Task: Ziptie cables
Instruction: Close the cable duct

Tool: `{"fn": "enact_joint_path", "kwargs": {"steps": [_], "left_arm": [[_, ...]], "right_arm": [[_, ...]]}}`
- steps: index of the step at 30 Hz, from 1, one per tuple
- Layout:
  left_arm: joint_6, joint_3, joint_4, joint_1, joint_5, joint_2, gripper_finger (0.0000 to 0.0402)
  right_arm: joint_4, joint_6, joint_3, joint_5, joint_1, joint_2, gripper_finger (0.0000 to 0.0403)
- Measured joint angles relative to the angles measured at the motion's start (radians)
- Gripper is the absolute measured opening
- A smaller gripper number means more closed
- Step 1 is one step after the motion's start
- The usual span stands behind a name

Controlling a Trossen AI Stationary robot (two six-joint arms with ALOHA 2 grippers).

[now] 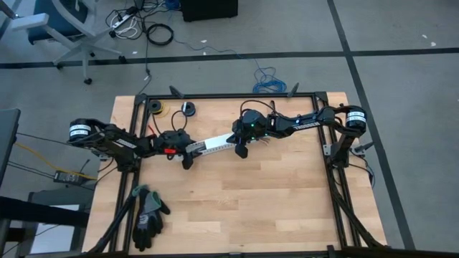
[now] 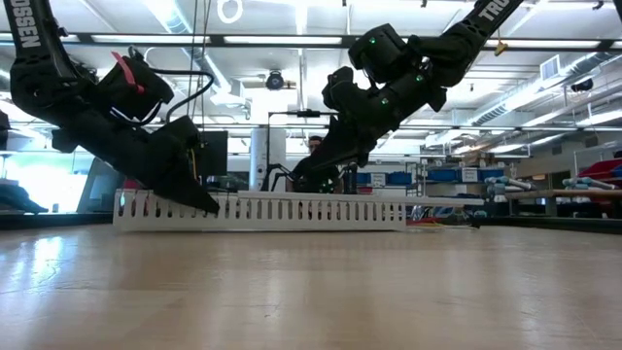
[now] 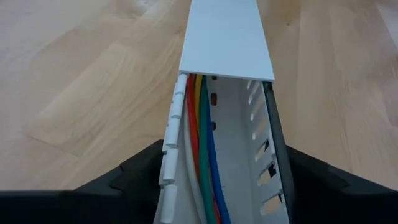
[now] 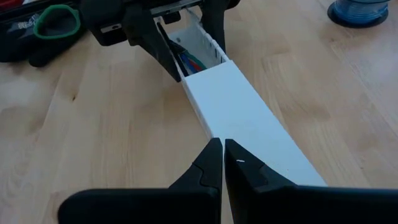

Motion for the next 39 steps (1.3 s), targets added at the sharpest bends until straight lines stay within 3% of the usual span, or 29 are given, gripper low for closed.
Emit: {"fn": "enact_joint_path", "kwargs": {"steps": [12,27,39], "left_arm": [[0.0,0.0,0.0,0.0,0.0,0.0,0.033],[0.054,0.0,0.028,0.0,-0.014,0.001,0.0303],[0.046,0.003,0.129,0.0,0.015,0.12,0.0277]], "right_arm": [[0.0,0.0,0.0,0.0,0.0,0.0,0.0007],[0.0,0.0,0.0,0.0,0.0,0.0,0.0007],[0.0,0.0,0.0,0.0,0.0,0.0,0.0004]]}}
